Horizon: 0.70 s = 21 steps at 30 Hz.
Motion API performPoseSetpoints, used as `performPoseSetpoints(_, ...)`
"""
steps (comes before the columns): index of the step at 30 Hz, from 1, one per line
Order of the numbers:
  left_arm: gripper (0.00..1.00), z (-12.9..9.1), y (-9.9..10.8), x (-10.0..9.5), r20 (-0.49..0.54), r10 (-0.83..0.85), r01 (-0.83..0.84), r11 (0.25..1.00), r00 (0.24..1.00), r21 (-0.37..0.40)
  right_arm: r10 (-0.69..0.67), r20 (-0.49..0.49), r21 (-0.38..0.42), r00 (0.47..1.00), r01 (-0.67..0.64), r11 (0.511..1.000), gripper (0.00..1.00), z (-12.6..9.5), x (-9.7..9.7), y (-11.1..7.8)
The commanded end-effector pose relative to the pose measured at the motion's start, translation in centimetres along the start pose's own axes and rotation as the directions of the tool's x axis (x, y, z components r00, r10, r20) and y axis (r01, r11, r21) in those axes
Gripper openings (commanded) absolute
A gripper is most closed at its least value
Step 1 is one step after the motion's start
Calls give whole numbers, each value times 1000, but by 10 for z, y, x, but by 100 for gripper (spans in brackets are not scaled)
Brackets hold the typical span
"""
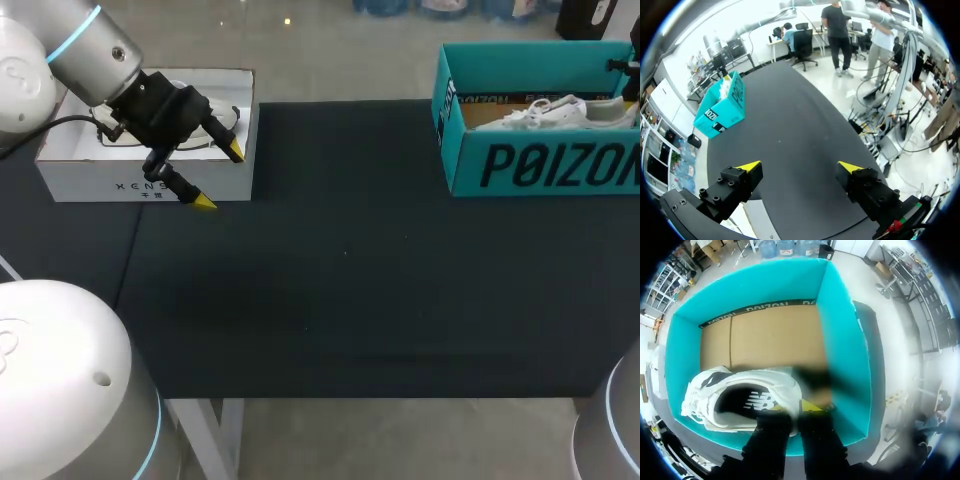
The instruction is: Take the shoe out of the shoebox, open the shoe tongue, remove and reinsert the insole, then place the shoe into the shoebox
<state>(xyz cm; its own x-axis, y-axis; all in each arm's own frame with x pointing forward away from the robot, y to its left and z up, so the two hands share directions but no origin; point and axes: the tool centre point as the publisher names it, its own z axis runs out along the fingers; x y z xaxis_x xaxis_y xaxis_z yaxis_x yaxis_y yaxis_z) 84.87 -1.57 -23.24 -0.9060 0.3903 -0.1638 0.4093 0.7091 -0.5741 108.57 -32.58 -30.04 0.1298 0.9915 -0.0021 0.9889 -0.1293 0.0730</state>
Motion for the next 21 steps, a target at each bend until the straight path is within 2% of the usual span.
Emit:
performPoseSetpoints(1, 100, 0, 0, 0, -1, 0, 0, 1000, 1000, -2, 3, -16, 33, 1000, -2, 999, 0, 21, -2, 15)
performPoseSetpoints(11, 100, 0, 0, 0, -1, 0, 0, 1000, 1000, -2, 25, -39, 70, 999, -22, 997, 0, 52, -6, 23)
performPoseSetpoints(21, 100, 0, 0, 0, -1, 0, 0, 1000, 1000, -2, -3, -25, 54, 1000, 5, 999, 0, 53, 1, 21)
